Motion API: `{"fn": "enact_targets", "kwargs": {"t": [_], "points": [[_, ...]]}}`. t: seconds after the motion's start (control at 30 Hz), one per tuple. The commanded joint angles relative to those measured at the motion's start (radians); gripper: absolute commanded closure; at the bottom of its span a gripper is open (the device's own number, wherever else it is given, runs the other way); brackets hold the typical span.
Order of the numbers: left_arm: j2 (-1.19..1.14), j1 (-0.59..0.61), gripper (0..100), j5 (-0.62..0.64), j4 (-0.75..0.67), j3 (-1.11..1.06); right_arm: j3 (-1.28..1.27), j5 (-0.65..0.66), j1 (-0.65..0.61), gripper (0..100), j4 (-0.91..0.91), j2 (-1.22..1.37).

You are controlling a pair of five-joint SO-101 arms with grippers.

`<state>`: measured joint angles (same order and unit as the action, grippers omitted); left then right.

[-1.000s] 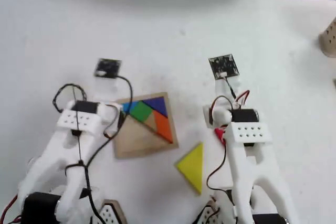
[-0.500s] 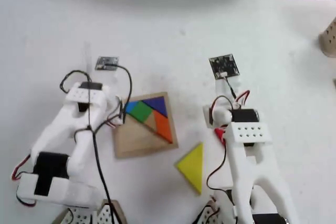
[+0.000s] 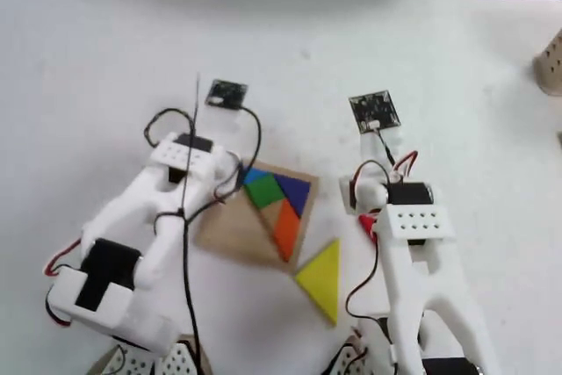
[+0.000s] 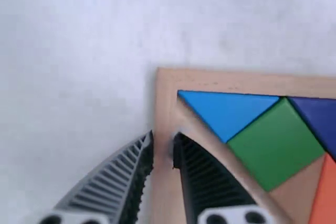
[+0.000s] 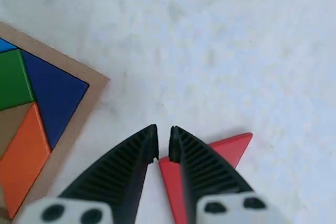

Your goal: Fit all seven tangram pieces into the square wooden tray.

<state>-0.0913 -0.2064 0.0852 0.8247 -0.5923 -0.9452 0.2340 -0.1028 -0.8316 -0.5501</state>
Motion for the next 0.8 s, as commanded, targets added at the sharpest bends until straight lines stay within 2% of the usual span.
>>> {"fn": "enact_targets", "kwargs": {"t": [0.0, 0.37, 0.5, 0.77], "points": [[0.001, -0.076, 92, 0.003, -0.112, 0.035, 0.009, 0.002, 0.022, 95.6, 0.016, -0.03], [-0.004, -0.216, 93, 0.003, -0.348, 0.044, 0.009, 0.002, 0.027, 95.6, 0.016, -0.03], [-0.074, -0.205, 93, 0.005, -0.345, 0.12, 0.008, 0.002, 0.027, 95.6, 0.016, -0.03], [-0.114, -0.065, 92, 0.009, -0.222, 0.238, 0.006, 0.002, 0.028, 95.6, 0.03, -0.03]]}}
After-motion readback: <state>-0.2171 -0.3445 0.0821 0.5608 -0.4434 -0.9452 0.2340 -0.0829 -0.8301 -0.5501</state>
